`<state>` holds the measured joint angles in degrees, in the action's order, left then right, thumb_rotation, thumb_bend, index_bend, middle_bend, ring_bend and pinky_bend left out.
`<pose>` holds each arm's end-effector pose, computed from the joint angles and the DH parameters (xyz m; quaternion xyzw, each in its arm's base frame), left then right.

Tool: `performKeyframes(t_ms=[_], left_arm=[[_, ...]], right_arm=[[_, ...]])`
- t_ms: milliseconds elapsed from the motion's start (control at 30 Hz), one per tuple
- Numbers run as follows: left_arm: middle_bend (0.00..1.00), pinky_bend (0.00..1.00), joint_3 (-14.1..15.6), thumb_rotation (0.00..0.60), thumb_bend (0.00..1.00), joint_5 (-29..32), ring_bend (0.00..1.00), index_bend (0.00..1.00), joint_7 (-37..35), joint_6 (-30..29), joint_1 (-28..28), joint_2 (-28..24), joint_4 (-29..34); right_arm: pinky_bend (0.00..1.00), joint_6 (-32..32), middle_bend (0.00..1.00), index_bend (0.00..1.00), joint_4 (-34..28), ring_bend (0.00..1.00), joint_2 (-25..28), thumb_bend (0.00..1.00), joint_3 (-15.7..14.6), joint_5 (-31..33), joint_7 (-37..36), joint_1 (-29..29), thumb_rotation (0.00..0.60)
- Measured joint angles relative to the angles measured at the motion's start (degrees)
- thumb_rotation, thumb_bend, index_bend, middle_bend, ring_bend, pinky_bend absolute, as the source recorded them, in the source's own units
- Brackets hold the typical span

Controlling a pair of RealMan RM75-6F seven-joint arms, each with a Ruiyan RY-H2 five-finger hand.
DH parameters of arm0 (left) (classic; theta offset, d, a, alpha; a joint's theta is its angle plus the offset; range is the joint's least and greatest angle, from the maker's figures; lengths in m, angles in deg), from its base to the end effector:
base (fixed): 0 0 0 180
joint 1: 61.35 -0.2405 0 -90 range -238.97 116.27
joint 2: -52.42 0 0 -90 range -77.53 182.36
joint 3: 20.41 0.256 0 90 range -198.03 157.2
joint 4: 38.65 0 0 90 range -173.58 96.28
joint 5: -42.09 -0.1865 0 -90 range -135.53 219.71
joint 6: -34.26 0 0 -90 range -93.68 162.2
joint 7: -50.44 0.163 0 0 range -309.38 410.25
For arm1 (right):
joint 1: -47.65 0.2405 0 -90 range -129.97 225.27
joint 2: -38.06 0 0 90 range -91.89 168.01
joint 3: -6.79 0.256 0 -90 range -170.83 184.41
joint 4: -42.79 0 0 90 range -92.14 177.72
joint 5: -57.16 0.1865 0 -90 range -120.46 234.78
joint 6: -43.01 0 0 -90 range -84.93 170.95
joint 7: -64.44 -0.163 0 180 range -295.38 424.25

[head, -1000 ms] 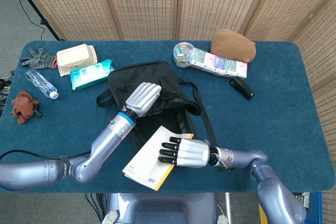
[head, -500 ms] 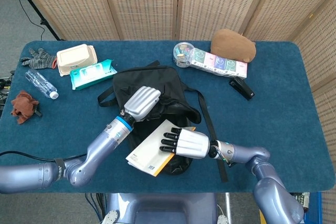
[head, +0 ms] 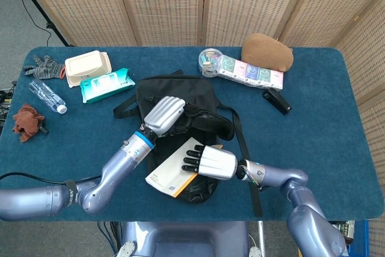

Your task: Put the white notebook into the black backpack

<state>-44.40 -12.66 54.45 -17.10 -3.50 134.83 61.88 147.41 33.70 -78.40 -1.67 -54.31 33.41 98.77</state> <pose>0.0212 0.3716 0.0500 -0.6772 -0.4543 -0.5375 0.2146 -0.0876 -0.3213 -0.0240 0.7927 0.0374 0.5935 0.1340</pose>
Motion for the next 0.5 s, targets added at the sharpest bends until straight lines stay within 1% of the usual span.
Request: performKeyframes(t_ms=[200,300,500], left_arm=[[0.74,0.77,0.28,0.600,0.90,-0.02,0.63,0.76,-0.94,0.03,-0.12,-0.83,1.41],[0.74,0.77,0.68,0.600,0.90,0.30,0.62,0.76,-0.06,-0.61,-0.21,-1.10,1.73],[0.74,0.77,1.31,0.600,0.90,4.10,0.62,0.76,2.81,-1.40,0.20,-1.66,2.45]], right_arm=[[0.70,-1.57,0.56,0.61,0.70,0.48,-1.18,0.61,-0.79,0.56,0.12,0.80,0.600],[0.70,-2.82,0.56,0.61,1.35,0.48,-1.49,0.61,-1.39,0.73,0.48,0.94,0.600],[0.69,-5.76,0.56,0.60,2.23,0.48,-1.66,0.61,-1.84,1.59,0.99,0.21,0.600]])
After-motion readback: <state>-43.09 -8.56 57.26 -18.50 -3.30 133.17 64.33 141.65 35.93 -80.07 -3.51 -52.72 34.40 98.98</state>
